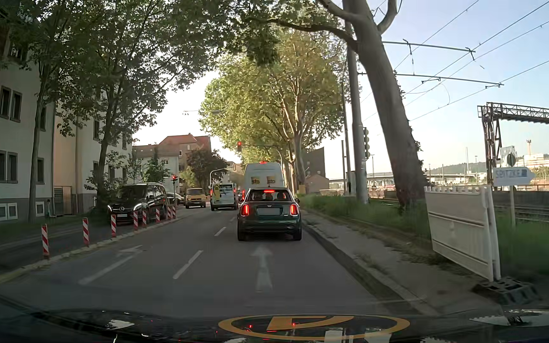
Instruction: Follow the waypoints while adhering to traffic rules and regulations
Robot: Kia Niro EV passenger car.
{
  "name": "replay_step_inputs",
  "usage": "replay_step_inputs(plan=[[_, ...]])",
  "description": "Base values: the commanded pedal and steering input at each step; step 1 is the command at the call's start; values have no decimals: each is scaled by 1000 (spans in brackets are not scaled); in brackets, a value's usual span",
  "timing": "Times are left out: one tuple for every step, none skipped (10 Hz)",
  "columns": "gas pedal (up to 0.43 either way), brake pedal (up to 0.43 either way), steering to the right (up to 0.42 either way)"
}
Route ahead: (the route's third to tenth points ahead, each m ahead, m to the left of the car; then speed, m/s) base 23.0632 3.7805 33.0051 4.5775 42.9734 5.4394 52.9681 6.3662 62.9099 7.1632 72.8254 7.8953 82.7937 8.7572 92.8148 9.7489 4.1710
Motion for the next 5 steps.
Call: replay_step_inputs(plan=[[0, 73, -85], [0, 79, -84], [0, 79, -81], [0, 79, -75], [0, 73, -70]])
